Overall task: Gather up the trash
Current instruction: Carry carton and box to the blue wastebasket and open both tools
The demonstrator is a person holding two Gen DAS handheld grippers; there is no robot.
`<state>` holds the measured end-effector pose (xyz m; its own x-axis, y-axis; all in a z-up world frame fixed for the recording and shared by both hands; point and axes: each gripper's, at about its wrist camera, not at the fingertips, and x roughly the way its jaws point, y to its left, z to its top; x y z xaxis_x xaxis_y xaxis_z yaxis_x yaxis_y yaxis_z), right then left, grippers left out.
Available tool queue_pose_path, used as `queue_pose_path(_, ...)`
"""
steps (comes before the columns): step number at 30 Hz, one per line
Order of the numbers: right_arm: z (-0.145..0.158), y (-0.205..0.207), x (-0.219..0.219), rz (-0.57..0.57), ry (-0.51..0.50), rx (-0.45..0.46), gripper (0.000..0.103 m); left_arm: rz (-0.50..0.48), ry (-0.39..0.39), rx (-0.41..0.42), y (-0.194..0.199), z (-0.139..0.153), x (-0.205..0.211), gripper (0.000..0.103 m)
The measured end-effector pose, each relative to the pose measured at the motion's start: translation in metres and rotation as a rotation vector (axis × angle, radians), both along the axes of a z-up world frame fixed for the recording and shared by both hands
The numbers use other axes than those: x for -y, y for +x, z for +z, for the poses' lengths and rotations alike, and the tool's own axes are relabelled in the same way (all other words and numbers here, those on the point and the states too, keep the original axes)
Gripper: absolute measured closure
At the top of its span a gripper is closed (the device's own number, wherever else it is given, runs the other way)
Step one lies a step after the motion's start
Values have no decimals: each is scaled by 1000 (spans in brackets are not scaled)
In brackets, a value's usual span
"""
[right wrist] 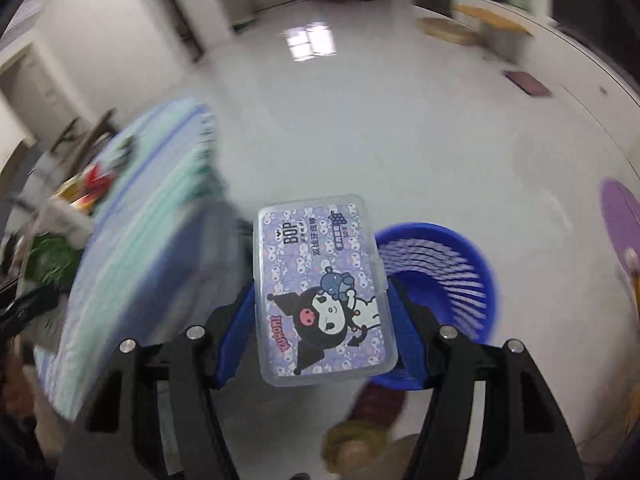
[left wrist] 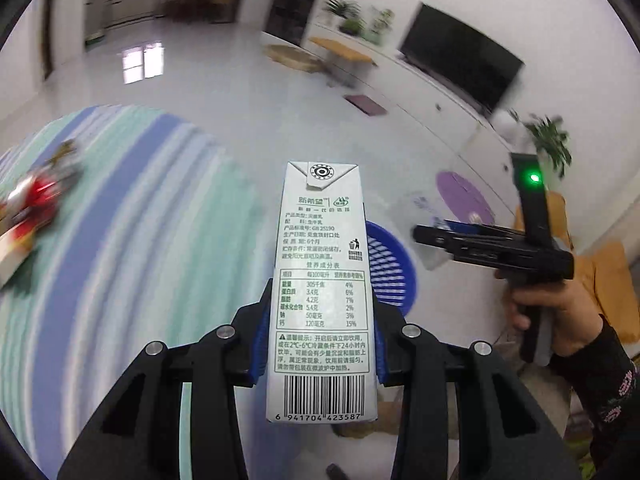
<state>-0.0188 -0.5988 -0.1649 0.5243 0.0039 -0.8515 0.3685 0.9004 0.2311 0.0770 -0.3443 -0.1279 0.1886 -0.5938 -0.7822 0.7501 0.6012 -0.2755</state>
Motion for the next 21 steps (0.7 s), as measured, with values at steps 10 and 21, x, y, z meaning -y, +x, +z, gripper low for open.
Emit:
queue_pose_path(10, -56, -23, 95, -160, 117, -67, 41, -42, 108, -100, 9, -115, 158, 63)
queue_pose_path(21, -75, -29, 137, -251, 181, -27, 24, 5, 156, -75, 33, -189, 229, 18)
